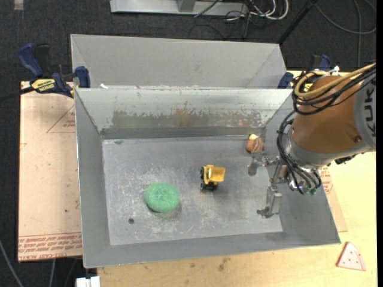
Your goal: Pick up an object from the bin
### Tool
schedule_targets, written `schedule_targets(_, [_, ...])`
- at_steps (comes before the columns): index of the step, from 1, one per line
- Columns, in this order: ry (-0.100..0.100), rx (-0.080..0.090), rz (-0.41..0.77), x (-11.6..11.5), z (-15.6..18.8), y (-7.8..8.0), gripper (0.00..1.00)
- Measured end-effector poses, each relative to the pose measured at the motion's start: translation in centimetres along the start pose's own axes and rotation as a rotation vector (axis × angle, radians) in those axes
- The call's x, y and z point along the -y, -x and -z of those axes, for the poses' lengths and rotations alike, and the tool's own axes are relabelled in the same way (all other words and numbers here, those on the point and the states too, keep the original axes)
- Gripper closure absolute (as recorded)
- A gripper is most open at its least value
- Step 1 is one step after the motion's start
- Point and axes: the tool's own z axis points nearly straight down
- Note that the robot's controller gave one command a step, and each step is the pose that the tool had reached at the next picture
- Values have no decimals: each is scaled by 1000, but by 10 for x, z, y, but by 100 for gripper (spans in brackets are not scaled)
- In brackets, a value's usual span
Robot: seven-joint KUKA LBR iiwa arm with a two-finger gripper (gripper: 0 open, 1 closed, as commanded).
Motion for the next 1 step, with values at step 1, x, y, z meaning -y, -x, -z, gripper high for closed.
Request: schedule_targets(1, [-1,8,3,0,4,2,0])
